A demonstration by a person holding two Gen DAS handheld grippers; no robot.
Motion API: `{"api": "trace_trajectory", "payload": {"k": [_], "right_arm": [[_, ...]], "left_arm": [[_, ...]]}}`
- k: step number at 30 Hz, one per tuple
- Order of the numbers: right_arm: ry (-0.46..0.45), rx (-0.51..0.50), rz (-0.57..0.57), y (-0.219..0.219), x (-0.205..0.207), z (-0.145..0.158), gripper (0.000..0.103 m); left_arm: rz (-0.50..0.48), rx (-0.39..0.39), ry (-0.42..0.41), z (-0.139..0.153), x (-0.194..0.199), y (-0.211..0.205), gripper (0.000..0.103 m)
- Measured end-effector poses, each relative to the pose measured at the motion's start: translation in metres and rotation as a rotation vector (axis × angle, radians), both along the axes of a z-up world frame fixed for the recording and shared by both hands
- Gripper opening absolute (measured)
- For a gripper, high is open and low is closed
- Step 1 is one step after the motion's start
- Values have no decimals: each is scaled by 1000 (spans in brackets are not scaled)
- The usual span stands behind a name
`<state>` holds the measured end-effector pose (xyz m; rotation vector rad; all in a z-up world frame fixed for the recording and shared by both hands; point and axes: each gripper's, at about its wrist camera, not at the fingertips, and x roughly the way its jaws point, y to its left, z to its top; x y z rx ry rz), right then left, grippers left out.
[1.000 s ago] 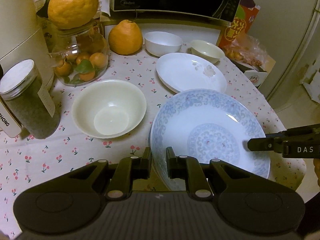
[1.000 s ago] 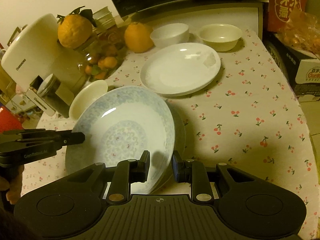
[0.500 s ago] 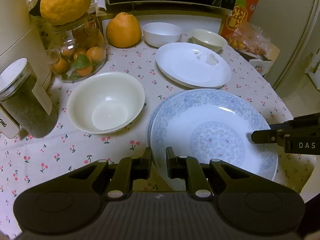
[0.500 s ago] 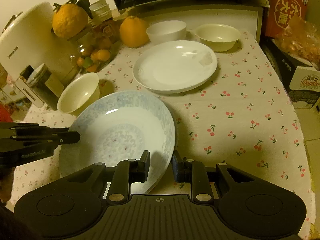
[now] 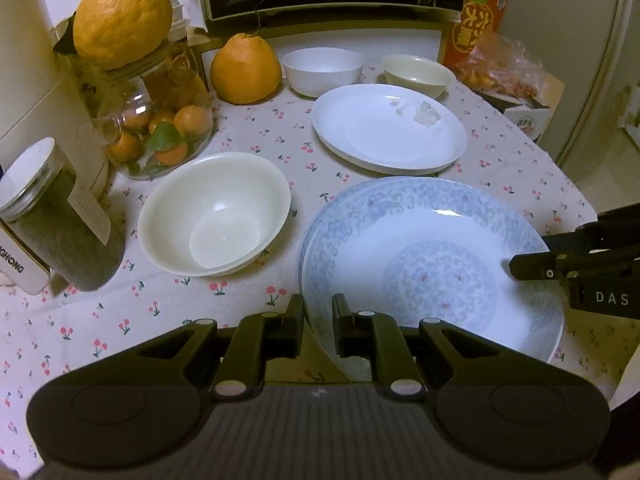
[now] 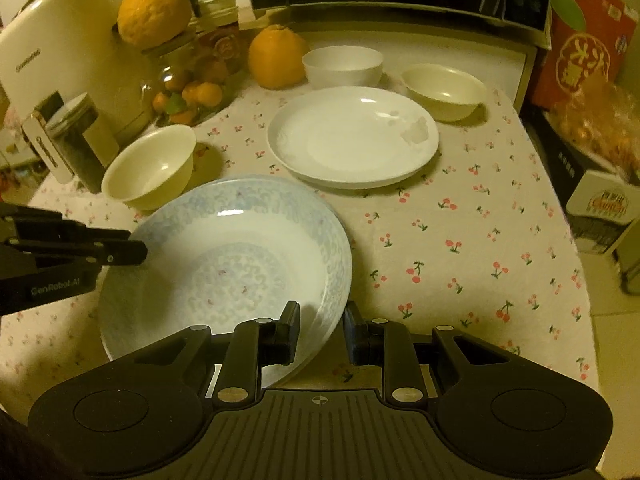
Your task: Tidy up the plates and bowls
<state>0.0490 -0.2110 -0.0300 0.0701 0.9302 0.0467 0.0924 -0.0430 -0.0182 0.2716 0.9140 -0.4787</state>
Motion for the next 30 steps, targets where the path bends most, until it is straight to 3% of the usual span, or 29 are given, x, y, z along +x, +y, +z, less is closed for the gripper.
{"api": "trace_trajectory", "payload": {"k": [15,23,28,30], "right_arm": [[-2,-96,29,11,3,-2,23],[-10,-67,18,7,5,1,24],[-8,-19,4,-1,7,6,25],[-4,6,-7,-5,9,7,33]], "left_arm": [[1,23,-22,0,1,-1,12],[16,20,2,-2,3,0,11],[0,6,30,-3,4,-1,23],[-1,0,34,-2,4,-1,23]]}}
